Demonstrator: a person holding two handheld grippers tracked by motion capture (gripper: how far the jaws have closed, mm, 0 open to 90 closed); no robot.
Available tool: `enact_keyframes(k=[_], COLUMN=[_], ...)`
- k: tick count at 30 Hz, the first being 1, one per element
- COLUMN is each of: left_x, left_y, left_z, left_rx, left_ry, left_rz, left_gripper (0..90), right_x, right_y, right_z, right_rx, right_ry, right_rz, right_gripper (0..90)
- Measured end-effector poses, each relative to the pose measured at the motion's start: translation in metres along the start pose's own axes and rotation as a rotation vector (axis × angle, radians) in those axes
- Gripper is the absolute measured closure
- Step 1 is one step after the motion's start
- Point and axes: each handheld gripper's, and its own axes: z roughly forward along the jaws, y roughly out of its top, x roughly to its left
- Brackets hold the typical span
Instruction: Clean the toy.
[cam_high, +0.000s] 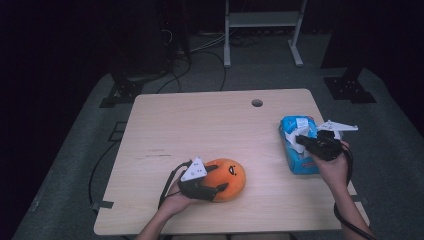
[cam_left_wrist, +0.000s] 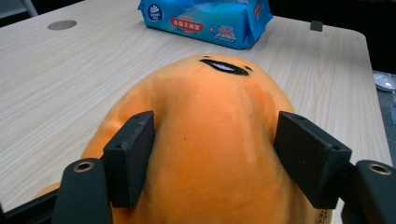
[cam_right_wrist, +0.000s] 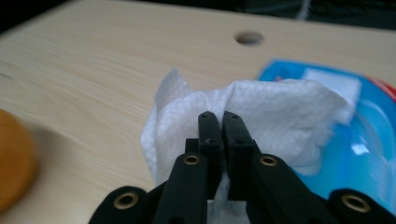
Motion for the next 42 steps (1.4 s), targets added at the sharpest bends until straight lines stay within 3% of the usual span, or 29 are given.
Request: enact_keyframes(k=[3, 4, 5, 6, 7, 8, 11, 17, 19, 21, 24, 25, 27, 28, 32, 36, 39, 41, 42], left_x=[0.001, 0.001, 0.001, 0.001, 0.001, 0.001, 0.001, 0.001, 0.001, 0.002, 0.003, 0.003, 0.003, 0.003, 0.003, 0.003, 0.003, 0.002, 0.002], left_y=[0.000, 0.000, 0.000, -0.001, -0.001, -0.001, -0.001, -0.002, -0.002, -0.002, -0.002, -0.003, -0.003, -0.003, -0.003, -0.002, -0.002, -0.002, -0.002], left_z=[0.000, 0.000, 0.000, 0.000, -0.001, -0.001, -0.001, -0.001, -0.001, -0.001, -0.001, -0.001, -0.001, -0.001, 0.000, 0.000, 0.000, 0.001, 0.001], left_rx=[-0.001, -0.001, -0.001, -0.002, -0.003, -0.003, -0.004, -0.007, -0.007, -0.005, -0.010, -0.009, -0.011, -0.011, -0.010, -0.011, -0.007, -0.009, -0.008], left_ry=[-0.001, -0.001, -0.002, -0.003, -0.003, -0.003, -0.001, -0.001, -0.002, -0.002, -0.005, -0.006, -0.008, -0.008, -0.008, -0.008, -0.005, -0.006, -0.006], left_rz=[0.000, 0.000, 0.000, -0.003, -0.002, -0.002, 0.003, 0.000, 0.001, 0.002, -0.003, -0.004, -0.004, -0.004, -0.001, 0.007, 0.015, 0.021, 0.022], left_gripper=[29.0, 29.0, 29.0, 29.0, 29.0, 29.0, 28.9, 28.7, 28.2, 28.1, 27.4, 27.4, 27.3, 27.3, 27.2, 27.1, 26.9, 26.9, 26.5], right_x=[0.018, 0.018, 0.032, 0.032, 0.045, 0.045, 0.065, 0.114, 0.135, 0.139, 0.154, 0.154, 0.160, 0.160, 0.162, 0.157, 0.151, 0.148, 0.149], right_y=[0.015, 0.015, 0.023, 0.023, 0.027, 0.027, 0.030, 0.025, 0.021, 0.020, 0.016, 0.016, 0.014, 0.014, 0.011, 0.009, 0.010, 0.010, 0.010], right_z=[-0.010, -0.010, -0.014, -0.014, -0.015, -0.015, -0.016, -0.016, -0.016, -0.017, -0.019, -0.019, -0.022, -0.022, -0.025, -0.017, -0.002, 0.008, 0.018], right_rx=[-0.030, -0.030, -0.027, -0.027, -0.030, -0.030, -0.030, 0.000, 0.009, 0.014, 0.031, 0.031, 0.045, 0.045, 0.078, 0.118, 0.136, 0.148, 0.164], right_ry=[0.062, 0.062, 0.104, 0.104, 0.156, 0.156, 0.226, 0.355, 0.418, 0.440, 0.536, 0.536, 0.612, 0.612, 0.688, 0.699, 0.664, 0.618, 0.556], right_rz=[-0.041, -0.041, -0.077, -0.077, -0.102, -0.102, -0.140, -0.251, -0.291, -0.296, -0.309, -0.309, -0.309, -0.309, -0.294, -0.279, -0.263, -0.272, -0.290], right_gripper=[87.0, 87.0, 87.0, 87.0, 87.0, 87.0, 86.9, 86.8, 86.8, 86.8, 86.8, 86.8, 86.8, 86.8, 86.8, 86.5, 86.4, 86.3, 86.0])
